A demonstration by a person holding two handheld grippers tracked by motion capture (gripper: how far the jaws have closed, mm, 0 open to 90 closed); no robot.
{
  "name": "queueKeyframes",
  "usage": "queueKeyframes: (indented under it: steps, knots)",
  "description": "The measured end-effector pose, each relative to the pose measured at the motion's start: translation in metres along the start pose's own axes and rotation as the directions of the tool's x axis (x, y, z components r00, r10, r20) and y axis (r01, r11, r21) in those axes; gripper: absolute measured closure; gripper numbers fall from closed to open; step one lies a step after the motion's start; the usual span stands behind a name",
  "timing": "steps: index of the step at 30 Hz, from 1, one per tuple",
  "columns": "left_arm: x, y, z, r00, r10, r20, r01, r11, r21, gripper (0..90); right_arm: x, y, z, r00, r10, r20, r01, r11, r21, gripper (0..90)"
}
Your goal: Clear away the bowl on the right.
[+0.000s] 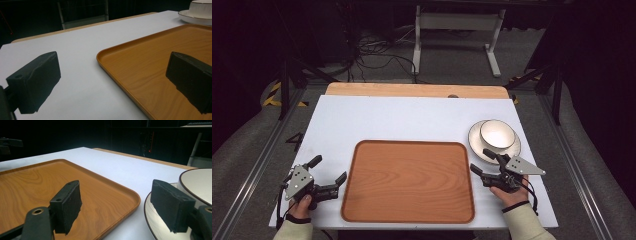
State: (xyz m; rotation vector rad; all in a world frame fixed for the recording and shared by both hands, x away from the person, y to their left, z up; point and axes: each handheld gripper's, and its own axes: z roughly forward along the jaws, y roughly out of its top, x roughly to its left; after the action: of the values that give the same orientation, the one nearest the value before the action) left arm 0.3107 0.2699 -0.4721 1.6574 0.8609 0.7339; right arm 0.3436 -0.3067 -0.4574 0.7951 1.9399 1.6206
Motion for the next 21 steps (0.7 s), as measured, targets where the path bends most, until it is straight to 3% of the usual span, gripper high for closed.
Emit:
queueKeyframes:
  steps: [10,21]
  knots:
    - [-0.0002,0.0,0.0001,1.0,0.001,0.007,-0.001,1.0,-0.004,0.3,-0.0004,0.0,0.0,1.0,-0.002,-0.009,0.002,1.0,0.0,26.6]
    - [0.0003,0.0002,-0.0013,0.9991,0.0,0.042,0.0,1.0,0.0,0.3,-0.0009,0.0005,0.0005,0.9999,-0.014,-0.008,0.014,1.0,-0.001,28.4]
